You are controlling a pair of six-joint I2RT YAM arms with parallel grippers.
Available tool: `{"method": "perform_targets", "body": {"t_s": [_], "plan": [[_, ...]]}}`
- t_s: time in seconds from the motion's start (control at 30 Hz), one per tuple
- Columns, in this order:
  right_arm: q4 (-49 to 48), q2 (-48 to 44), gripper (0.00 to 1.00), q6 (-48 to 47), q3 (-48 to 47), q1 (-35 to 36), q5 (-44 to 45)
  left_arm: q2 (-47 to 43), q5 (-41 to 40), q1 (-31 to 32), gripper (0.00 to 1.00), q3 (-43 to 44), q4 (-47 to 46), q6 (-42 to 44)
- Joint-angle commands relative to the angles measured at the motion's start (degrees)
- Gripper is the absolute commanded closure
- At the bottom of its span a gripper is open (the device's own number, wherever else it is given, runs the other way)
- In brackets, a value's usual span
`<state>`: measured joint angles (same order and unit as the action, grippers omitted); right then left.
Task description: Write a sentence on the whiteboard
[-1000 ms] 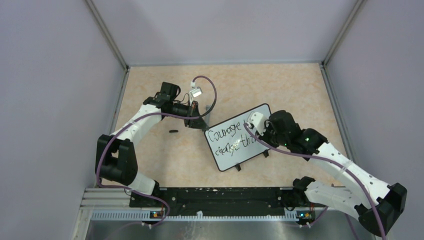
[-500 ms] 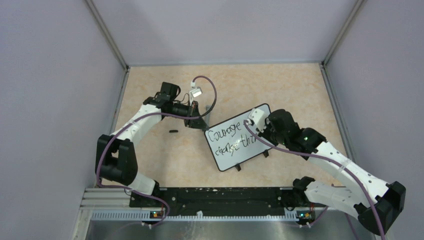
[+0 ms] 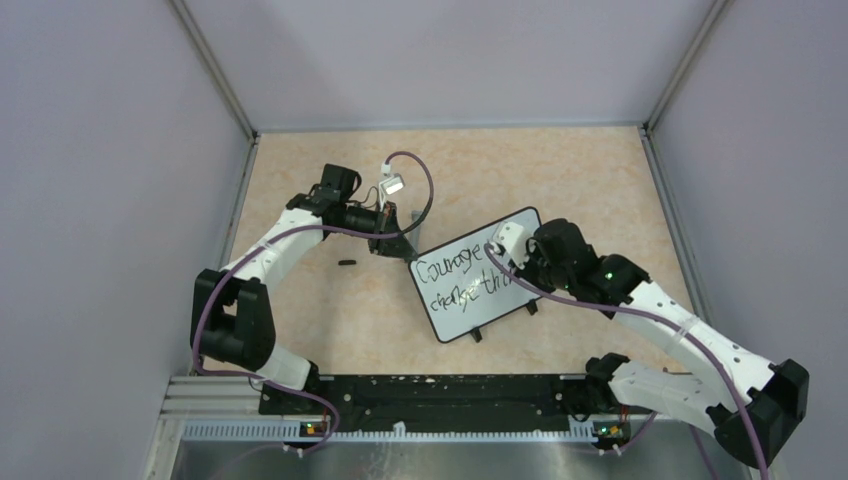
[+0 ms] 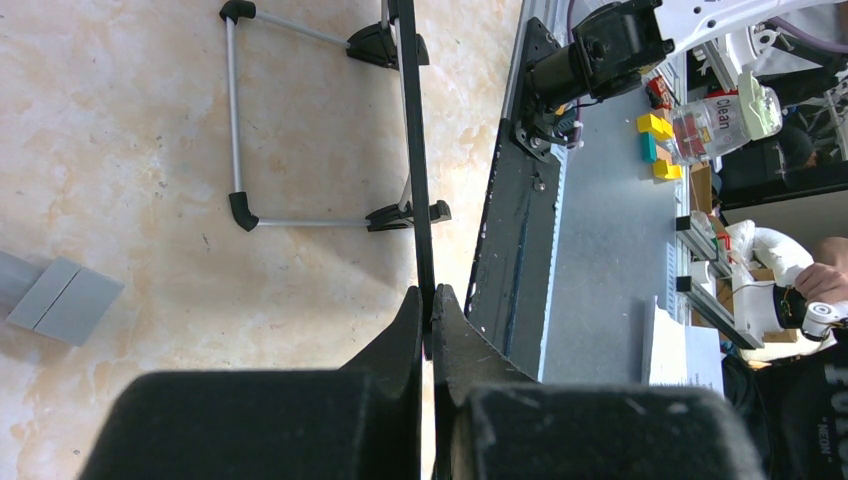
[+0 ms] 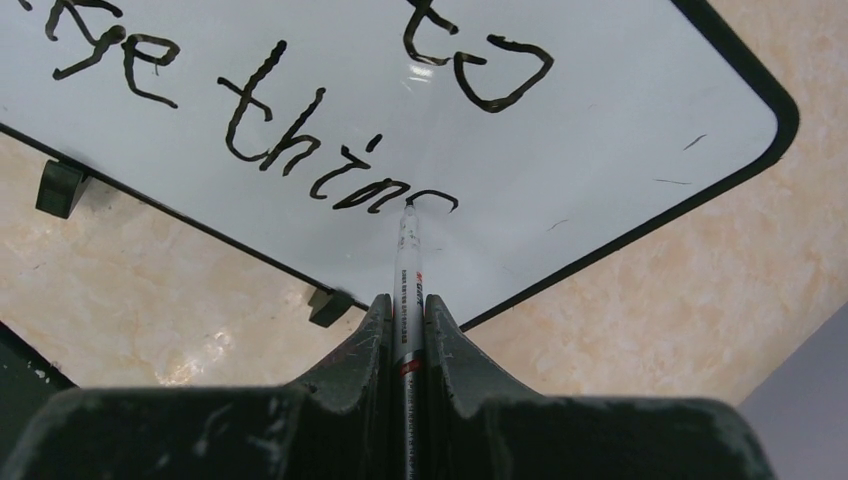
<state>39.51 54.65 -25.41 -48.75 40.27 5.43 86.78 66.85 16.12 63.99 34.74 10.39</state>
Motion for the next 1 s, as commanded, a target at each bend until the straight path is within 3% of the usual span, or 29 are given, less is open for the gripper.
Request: {"method": "perform_targets", "body": {"t_s": [0.0,0.37,0.97], "plan": [[1.94,1.21,1.00,-1.11,0.05,-0.46,-1.48,0.98,-2.00,0.58,1.00,0.34,0.24,1.64],[-1.14,-0.18,1.00,0.27,-0.38,-0.46,6.07,1.00,-1.92,0.58,1.00,0.50,0.16,1.45],[-2.24,-0.95,1.00,0.37,-0.53,-0.46,4.31,1.04,-2.09,0.56,1.00,0.42,0.42,1.74]]}}
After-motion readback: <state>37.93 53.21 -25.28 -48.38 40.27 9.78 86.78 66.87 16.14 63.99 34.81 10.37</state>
